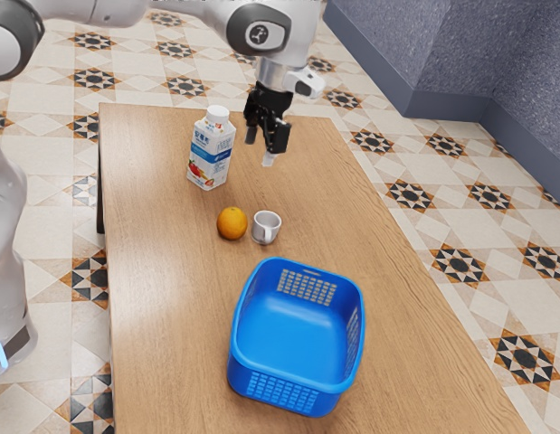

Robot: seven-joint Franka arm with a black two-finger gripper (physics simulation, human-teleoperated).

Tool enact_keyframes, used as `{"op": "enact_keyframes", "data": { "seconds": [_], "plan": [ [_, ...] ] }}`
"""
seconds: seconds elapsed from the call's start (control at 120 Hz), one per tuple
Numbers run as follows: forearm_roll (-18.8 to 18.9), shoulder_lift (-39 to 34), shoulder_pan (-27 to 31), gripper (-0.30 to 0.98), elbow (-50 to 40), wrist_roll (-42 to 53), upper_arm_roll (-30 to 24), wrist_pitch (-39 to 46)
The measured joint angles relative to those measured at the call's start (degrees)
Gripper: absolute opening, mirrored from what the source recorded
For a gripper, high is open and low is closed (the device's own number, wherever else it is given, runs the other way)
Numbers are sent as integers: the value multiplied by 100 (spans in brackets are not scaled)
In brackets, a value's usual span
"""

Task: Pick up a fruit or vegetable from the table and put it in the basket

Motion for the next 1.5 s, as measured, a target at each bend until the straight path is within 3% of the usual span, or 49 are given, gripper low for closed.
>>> {"op": "enact_keyframes", "data": {
  "seconds": [0.442,1.083,1.5],
  "plan": [
    [127,-313,-226,69,-1188,-132,1,621],
    [135,-471,-558,69,-1902,-222,1,1078],
    [120,-156,-561,69,-2000,-232,10,1490]
  ]
}}
